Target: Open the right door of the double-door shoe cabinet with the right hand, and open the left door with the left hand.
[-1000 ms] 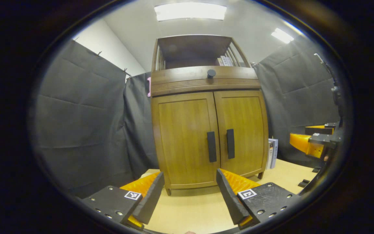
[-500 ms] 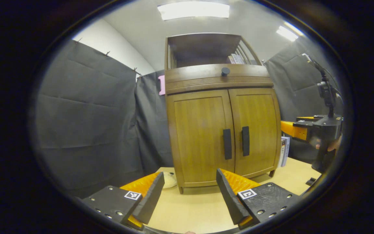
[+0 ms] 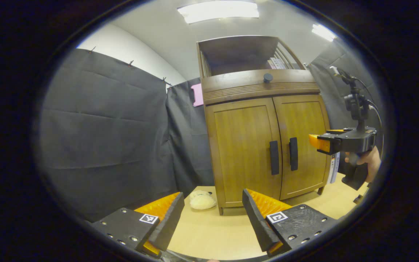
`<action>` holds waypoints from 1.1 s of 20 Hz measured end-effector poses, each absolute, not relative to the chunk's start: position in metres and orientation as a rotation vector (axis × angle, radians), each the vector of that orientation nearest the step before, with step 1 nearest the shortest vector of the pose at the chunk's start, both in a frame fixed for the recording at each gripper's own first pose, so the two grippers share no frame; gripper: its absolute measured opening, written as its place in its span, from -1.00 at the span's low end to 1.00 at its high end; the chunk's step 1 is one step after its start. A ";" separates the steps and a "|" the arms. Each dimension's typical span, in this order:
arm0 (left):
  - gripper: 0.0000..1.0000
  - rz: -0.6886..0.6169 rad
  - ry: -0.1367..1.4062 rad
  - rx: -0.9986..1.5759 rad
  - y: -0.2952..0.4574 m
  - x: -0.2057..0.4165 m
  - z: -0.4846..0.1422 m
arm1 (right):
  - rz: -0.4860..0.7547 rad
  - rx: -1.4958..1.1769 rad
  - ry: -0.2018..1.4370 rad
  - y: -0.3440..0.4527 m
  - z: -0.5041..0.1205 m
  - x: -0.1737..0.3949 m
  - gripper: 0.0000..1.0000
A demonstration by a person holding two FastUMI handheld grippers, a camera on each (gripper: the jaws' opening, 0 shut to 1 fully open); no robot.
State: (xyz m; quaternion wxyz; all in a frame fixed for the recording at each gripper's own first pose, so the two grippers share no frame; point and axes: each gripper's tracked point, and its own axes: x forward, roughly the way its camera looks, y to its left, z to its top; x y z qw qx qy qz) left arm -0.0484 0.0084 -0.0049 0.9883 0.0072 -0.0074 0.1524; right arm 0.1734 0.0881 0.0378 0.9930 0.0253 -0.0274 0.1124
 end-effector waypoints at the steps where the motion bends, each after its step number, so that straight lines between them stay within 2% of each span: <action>1: 0.84 0.315 -0.011 0.010 0.010 -0.049 -0.004 | 0.228 0.052 -0.053 0.093 0.036 0.180 0.91; 13: 0.84 0.389 0.024 0.015 0.015 -0.052 -0.009 | 0.239 0.068 0.035 0.135 0.008 0.244 0.90; 15: 0.84 0.390 0.026 0.021 0.014 -0.050 -0.010 | 0.242 0.063 0.043 0.140 0.006 0.253 0.84; 18: 0.83 0.388 0.033 0.015 0.014 -0.051 -0.012 | 0.262 0.056 0.069 0.153 -0.005 0.266 0.59; 22: 0.84 0.396 0.035 0.019 0.015 -0.050 -0.012 | 0.260 0.054 0.128 0.163 -0.025 0.276 0.11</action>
